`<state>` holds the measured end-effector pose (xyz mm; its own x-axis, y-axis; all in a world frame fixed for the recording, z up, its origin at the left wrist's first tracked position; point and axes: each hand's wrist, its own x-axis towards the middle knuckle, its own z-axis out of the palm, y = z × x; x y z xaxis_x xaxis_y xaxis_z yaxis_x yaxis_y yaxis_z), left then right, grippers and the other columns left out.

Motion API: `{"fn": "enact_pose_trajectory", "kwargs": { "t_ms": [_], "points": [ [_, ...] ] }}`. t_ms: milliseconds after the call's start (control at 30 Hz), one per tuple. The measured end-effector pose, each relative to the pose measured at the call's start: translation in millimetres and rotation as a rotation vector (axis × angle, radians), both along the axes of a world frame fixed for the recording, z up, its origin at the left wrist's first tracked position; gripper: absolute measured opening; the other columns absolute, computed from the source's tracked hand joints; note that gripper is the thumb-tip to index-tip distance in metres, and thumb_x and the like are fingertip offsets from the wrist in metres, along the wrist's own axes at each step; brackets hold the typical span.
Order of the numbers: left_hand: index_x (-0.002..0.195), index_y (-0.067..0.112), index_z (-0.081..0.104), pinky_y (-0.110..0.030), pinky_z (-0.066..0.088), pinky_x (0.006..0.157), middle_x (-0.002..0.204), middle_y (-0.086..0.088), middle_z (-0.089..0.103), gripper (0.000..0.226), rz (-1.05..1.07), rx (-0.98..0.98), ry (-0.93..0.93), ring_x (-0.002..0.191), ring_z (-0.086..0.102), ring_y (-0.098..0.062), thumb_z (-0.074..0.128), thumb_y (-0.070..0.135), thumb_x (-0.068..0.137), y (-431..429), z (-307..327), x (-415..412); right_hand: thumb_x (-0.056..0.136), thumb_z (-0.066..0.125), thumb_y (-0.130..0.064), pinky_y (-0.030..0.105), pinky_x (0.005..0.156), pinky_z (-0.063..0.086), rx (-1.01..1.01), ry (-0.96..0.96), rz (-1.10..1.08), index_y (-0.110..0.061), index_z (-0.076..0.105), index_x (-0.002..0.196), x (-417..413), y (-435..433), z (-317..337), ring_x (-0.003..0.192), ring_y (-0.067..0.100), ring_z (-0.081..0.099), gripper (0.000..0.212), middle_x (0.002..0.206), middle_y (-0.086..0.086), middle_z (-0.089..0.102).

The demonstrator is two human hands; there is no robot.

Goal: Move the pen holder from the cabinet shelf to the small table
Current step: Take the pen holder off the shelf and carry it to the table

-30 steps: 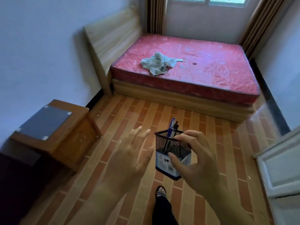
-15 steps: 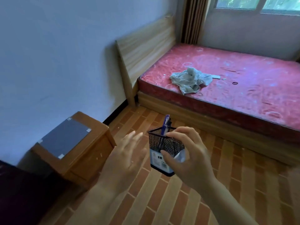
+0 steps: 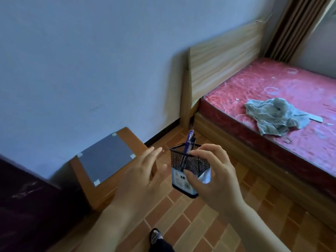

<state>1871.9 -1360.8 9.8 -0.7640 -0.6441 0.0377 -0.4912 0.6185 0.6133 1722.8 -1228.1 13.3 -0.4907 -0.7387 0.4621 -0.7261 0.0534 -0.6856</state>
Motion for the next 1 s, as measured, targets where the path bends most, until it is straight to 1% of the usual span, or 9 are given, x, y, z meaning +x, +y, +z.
{"fn": "enact_pose_trajectory", "kwargs": {
  "t_ms": [100, 167, 300, 433, 500, 667, 733, 800, 1000],
  "points": [
    [0.139, 0.044, 0.017, -0.021, 0.019, 0.098, 0.150, 0.020, 0.018, 0.056, 0.005, -0.012, -0.042, 0.124, 0.013, 0.012, 0.022, 0.064, 0.088, -57, 9, -13, 0.068, 0.074, -0.028, 0.008, 0.085, 0.041, 0.016, 0.003, 0.026, -0.036, 0.054, 0.106, -16, -57, 2, 0.106, 0.010, 0.047, 0.044, 0.110, -0.013, 0.047],
    [0.140, 0.043, 0.016, -0.021, 0.017, 0.098, 0.150, 0.020, 0.016, 0.054, 0.015, -0.025, -0.056, 0.123, 0.011, 0.012, 0.026, 0.058, 0.089, -92, 12, -22, 0.068, 0.075, -0.027, 0.009, 0.085, 0.037, 0.027, 0.021, 0.025, -0.036, 0.054, 0.105, -26, -92, 2, 0.107, 0.009, 0.045, 0.043, 0.110, -0.013, 0.046],
    [0.140, 0.041, 0.017, -0.021, 0.018, 0.100, 0.149, 0.020, 0.017, 0.056, 0.030, -0.028, -0.054, 0.124, 0.009, 0.011, 0.026, 0.059, 0.088, -142, 10, -38, 0.068, 0.077, -0.025, 0.011, 0.087, 0.035, 0.039, 0.013, 0.039, -0.033, 0.055, 0.104, -43, -149, -1, 0.108, 0.010, 0.044, 0.043, 0.110, -0.011, 0.046],
    [0.139, 0.043, 0.018, -0.017, 0.018, 0.100, 0.139, 0.030, 0.015, 0.054, 0.089, -0.008, -0.032, 0.122, 0.009, 0.015, 0.028, 0.058, 0.089, -182, 5, -51, 0.069, 0.073, -0.029, 0.006, 0.091, 0.033, 0.057, 0.000, 0.112, -0.033, 0.054, 0.104, -64, -200, -7, 0.107, 0.011, 0.044, 0.040, 0.110, -0.010, 0.047],
    [0.138, 0.047, 0.016, -0.019, 0.020, 0.101, 0.135, 0.034, 0.012, 0.053, 0.130, 0.008, -0.035, 0.123, 0.009, 0.014, 0.028, 0.058, 0.088, -201, 0, -58, 0.069, 0.072, -0.030, 0.005, 0.092, 0.031, 0.059, -0.015, 0.145, -0.033, 0.054, 0.104, -77, -227, -11, 0.106, 0.011, 0.044, 0.039, 0.110, -0.008, 0.048],
    [0.138, 0.049, 0.012, -0.024, 0.022, 0.105, 0.144, 0.030, 0.011, 0.055, 0.237, 0.029, -0.082, 0.129, 0.012, 0.010, 0.027, 0.061, 0.087, -244, -10, -75, 0.069, 0.076, -0.026, 0.008, 0.088, 0.034, 0.076, -0.037, 0.246, -0.033, 0.055, 0.104, -110, -295, -24, 0.107, 0.004, 0.041, 0.041, 0.110, -0.010, 0.048],
    [0.138, 0.049, 0.013, -0.024, 0.023, 0.106, 0.147, 0.028, 0.013, 0.054, 0.277, 0.040, -0.104, 0.128, 0.012, 0.011, 0.028, 0.059, 0.087, -263, -14, -82, 0.069, 0.077, -0.024, 0.007, 0.090, 0.032, 0.096, -0.048, 0.283, -0.033, 0.055, 0.103, -122, -321, -34, 0.108, 0.001, 0.039, 0.041, 0.110, -0.011, 0.047],
    [0.138, 0.049, 0.013, -0.024, 0.023, 0.106, 0.147, 0.027, 0.013, 0.053, 0.315, 0.065, -0.123, 0.126, 0.011, 0.012, 0.028, 0.059, 0.088, -283, -23, -88, 0.069, 0.077, -0.021, 0.005, 0.092, 0.029, 0.110, -0.054, 0.312, -0.031, 0.056, 0.103, -131, -346, -49, 0.108, 0.005, 0.041, 0.041, 0.110, -0.009, 0.047],
    [0.138, 0.050, 0.011, -0.018, 0.016, 0.103, 0.139, 0.032, 0.009, 0.055, 0.336, 0.114, -0.139, 0.124, 0.007, 0.013, 0.025, 0.059, 0.086, -341, -84, -92, 0.069, 0.077, -0.020, 0.009, 0.091, 0.033, 0.116, -0.052, 0.374, -0.030, 0.058, 0.101, -139, -415, -117, 0.110, 0.007, 0.041, 0.039, 0.111, -0.007, 0.047]
  ]
}}
